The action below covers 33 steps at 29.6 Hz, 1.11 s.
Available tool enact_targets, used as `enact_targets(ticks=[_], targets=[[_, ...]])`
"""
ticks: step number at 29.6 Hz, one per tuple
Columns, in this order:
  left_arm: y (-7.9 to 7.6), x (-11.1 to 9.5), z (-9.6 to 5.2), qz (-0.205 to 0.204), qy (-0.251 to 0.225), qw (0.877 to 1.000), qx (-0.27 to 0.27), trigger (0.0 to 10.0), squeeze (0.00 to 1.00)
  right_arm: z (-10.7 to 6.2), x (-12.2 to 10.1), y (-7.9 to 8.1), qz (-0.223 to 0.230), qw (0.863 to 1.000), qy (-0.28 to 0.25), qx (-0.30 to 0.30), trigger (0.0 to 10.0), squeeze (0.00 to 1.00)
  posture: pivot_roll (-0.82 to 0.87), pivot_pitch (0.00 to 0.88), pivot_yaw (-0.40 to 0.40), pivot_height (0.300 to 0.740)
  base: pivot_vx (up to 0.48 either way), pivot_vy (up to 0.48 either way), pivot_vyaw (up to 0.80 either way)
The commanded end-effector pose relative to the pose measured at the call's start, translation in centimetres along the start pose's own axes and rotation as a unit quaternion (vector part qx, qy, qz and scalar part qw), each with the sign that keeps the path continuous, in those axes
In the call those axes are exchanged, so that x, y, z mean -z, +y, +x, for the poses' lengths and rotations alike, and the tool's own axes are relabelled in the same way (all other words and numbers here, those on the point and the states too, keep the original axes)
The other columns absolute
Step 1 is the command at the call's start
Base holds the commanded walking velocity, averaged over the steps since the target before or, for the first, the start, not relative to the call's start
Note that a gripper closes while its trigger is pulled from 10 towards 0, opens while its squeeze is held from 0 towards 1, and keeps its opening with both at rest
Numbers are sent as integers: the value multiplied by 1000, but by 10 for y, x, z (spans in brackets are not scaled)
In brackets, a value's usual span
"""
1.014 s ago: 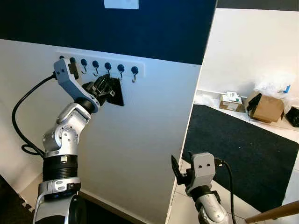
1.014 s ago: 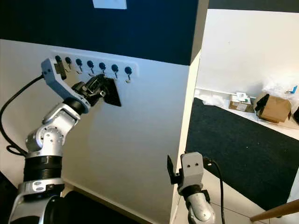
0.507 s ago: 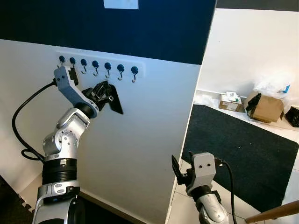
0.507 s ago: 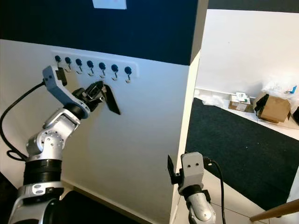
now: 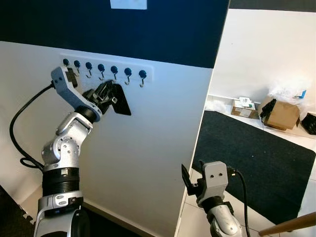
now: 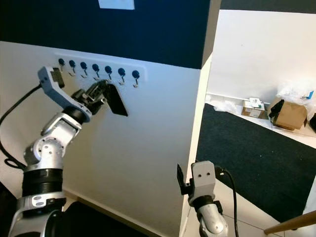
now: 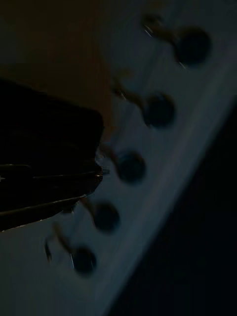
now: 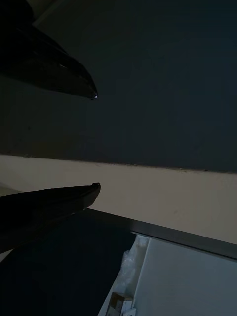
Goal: Hang keys on a hook
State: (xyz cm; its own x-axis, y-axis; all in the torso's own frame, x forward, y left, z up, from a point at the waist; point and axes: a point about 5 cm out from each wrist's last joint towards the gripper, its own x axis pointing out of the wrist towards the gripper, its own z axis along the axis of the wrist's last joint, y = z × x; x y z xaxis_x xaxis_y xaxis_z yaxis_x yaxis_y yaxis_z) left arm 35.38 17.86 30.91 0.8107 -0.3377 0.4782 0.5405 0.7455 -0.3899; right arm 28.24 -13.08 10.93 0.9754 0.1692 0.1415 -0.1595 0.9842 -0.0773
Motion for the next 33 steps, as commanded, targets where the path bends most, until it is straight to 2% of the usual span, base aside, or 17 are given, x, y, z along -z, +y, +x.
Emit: enact_targets(ticks=[1,8,17,24,33], targets=[[-2,-3,-5,2,0,1000,19,10000,0,-2,5,-1,1,1000,13,3,10000,0,46,82,35,740,0,0,0],[0,1,-3,4,5,1000,11,10000,0,-2,5,-1,2,1000,13,1,10000,0,48,82,30,740,0,0,0],[7,5,12,7,3,1000,-28,10000,0,-3,5,-1,2,1000,13,3,10000,0,39,84,37,740,0,0,0],[8,-2,15,-4,-11,1000,-24,10000,0,-5,6,-2,2,1000,16,7,10000,0,37,84,40,740,0,0,0],[14,3,13,4,-1,999,-40,10000,0,-4,6,-1,3,1000,15,5,10000,0,44,85,35,740,0,0,0]])
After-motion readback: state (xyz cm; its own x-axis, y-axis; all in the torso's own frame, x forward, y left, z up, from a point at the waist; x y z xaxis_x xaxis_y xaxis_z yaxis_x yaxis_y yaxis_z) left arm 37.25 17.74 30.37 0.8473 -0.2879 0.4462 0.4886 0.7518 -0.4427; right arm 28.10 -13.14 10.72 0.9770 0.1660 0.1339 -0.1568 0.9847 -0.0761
